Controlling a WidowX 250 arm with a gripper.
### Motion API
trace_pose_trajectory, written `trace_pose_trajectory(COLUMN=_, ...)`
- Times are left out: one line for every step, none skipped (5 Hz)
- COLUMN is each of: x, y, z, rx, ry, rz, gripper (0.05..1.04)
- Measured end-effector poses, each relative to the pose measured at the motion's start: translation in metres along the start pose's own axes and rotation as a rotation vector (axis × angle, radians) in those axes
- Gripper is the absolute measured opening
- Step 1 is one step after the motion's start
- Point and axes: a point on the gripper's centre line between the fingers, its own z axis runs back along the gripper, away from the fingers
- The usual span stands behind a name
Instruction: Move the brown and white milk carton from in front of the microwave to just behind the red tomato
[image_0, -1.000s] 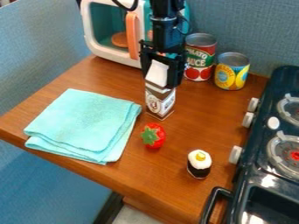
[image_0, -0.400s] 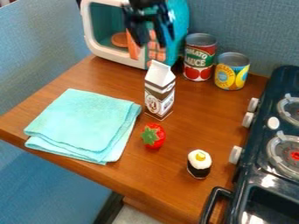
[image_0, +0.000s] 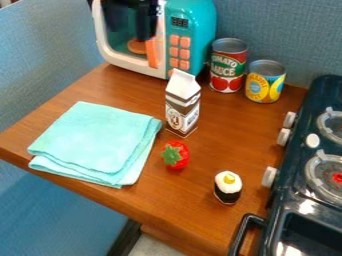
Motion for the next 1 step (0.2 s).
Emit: trace_pose_trajectory(x=-0.0092, y=0.0079, z=-0.0181, rx=0.022, ry=0.034, rz=-0.088, gripper=1.004)
